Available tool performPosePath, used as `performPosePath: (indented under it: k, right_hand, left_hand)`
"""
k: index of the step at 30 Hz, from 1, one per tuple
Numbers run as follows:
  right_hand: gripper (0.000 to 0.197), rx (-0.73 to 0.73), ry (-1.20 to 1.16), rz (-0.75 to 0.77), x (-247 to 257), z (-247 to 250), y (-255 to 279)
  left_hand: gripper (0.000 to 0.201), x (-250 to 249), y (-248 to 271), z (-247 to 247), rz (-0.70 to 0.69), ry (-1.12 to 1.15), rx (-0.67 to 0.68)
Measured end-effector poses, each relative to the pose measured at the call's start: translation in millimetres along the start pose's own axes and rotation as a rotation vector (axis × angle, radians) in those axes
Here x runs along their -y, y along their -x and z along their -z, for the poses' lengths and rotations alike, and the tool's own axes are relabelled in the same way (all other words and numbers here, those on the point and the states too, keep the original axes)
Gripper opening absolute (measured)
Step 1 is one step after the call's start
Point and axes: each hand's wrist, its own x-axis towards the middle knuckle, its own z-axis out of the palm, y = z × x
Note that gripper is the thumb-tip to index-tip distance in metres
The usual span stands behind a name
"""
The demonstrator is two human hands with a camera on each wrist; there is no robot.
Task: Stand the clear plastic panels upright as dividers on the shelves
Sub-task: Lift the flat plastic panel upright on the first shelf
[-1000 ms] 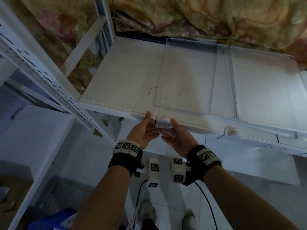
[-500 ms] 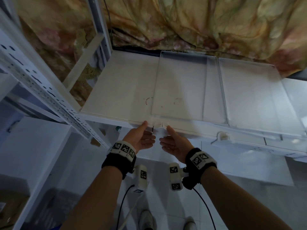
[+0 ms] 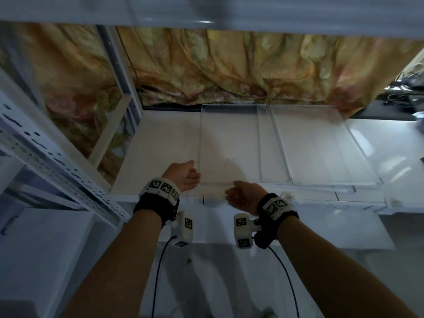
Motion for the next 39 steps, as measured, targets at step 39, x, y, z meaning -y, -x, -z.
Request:
performPosePath:
  k: [39]
  right_hand:
    - [0.021,-0.57,0.647,0.356,132,108,-71]
  left_hand:
    - [0.041,-4,-87,-37,-0.073,-0.091,-0.266]
